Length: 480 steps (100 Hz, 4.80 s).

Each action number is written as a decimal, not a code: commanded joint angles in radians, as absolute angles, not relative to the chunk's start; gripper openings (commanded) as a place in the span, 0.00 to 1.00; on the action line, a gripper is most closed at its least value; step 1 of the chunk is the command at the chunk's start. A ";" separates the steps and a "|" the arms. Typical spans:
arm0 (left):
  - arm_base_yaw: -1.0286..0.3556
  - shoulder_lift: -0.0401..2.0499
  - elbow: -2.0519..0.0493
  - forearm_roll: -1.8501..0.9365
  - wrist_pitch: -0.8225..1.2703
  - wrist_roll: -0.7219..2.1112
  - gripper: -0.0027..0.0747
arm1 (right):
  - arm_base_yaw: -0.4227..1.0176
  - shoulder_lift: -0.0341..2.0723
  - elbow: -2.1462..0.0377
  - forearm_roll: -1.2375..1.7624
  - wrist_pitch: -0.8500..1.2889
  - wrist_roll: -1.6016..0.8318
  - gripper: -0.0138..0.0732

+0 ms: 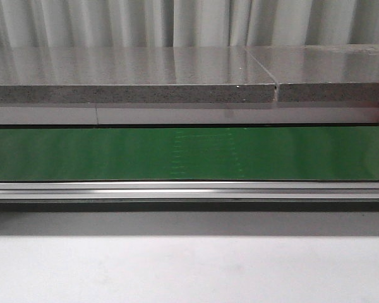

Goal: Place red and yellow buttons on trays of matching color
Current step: 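Return the right gripper above the belt, then move the left gripper down over the next red button on the table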

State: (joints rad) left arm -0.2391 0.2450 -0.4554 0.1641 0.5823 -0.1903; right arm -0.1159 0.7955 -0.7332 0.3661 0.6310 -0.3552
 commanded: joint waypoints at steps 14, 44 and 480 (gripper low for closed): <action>-0.246 0.255 -0.480 0.170 0.511 -0.195 0.01 | -0.114 0.696 -0.681 0.378 0.582 -0.368 0.38; -0.246 0.255 -0.480 0.170 0.511 -0.195 0.01 | -0.114 0.687 -0.679 0.378 0.582 -0.368 0.08; 0.244 1.815 -1.234 0.292 0.453 -0.583 0.65 | -0.114 0.687 -0.679 0.378 0.582 -0.368 0.08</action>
State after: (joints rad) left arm 0.2387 1.8577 -1.2011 0.2920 0.4880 -0.5811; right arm -0.1159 0.6907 -0.6515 0.3661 0.6417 -0.3616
